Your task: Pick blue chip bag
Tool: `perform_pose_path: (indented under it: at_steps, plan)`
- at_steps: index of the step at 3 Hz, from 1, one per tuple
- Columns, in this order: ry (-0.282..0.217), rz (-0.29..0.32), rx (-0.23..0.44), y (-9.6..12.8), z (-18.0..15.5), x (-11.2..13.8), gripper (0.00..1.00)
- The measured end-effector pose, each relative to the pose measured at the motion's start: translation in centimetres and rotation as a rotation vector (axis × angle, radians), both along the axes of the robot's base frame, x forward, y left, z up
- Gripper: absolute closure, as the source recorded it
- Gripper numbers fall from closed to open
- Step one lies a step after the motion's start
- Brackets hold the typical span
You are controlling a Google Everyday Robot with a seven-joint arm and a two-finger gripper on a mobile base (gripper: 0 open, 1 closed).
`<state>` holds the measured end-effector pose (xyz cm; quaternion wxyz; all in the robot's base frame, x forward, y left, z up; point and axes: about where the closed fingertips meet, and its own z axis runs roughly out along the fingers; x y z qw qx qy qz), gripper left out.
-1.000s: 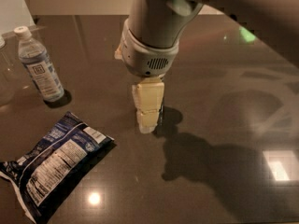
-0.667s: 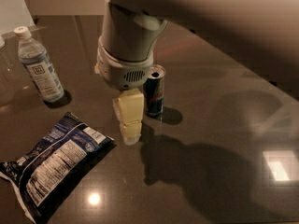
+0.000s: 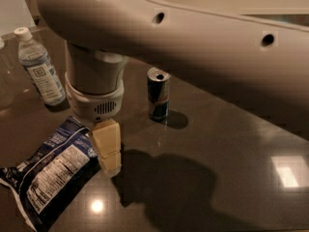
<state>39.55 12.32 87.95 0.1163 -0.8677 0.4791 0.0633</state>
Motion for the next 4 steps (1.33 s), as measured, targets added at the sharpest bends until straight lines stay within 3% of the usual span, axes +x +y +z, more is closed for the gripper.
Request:
perform_pose_path:
  at_steps: [2, 3, 4]
  plan:
    - [0.018, 0.071, 0.005, 3.9, -2.9, -1.5, 0.00]
    - [0.029, 0.085, 0.005, 5.1, -3.6, -1.6, 0.17]
    - [0.033, 0.095, 0.004, 5.7, -4.0, -1.6, 0.41]
